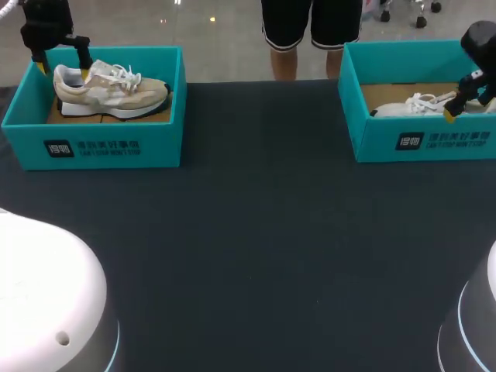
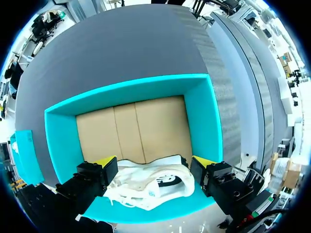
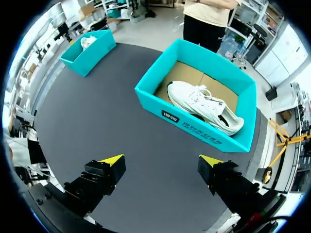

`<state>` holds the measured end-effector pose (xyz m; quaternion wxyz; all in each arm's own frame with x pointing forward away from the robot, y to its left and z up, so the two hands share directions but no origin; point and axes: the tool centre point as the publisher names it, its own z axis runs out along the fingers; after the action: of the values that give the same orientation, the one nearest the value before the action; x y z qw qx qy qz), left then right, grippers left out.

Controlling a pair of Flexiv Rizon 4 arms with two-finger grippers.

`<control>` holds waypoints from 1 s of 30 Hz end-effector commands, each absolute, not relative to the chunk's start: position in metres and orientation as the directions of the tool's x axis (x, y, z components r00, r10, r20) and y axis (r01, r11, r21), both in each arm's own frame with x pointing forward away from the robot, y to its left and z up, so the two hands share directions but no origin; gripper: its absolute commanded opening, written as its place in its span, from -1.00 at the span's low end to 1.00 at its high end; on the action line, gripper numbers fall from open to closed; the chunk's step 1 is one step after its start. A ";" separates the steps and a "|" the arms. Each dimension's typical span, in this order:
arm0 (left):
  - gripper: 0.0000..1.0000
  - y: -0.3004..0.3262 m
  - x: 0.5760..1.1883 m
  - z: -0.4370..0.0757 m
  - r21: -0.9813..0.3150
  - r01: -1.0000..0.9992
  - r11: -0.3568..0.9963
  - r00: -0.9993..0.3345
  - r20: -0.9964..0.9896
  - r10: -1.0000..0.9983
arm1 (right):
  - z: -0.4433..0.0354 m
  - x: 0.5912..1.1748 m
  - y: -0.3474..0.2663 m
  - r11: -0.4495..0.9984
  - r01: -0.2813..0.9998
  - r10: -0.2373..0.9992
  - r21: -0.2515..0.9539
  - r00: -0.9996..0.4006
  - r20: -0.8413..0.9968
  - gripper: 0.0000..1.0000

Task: Take the shoe out of the shoebox, open the shoe tongue, remove and reinsert the insole, then place the shoe into the shoebox

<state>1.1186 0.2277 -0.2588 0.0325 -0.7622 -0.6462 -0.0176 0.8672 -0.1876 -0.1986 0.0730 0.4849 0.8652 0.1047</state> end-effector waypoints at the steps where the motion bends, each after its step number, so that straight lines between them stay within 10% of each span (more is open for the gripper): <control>1: 1.00 0.231 1.131 -0.263 -0.045 0.992 -0.121 0.124 0.072 0.990 | -0.199 0.851 -0.187 0.556 0.784 0.825 0.277 -0.561 -0.071 1.00; 30: 1.00 0.271 1.167 -0.277 0.046 0.994 -0.103 0.097 0.122 0.988 | -0.199 0.851 -0.187 0.556 0.784 0.825 0.277 -0.561 -0.071 1.00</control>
<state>1.1581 0.2675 -0.2709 0.0234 -0.7394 -0.6695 -0.0665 0.8505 -0.1867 -0.1989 0.0971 0.4590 0.8766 0.1069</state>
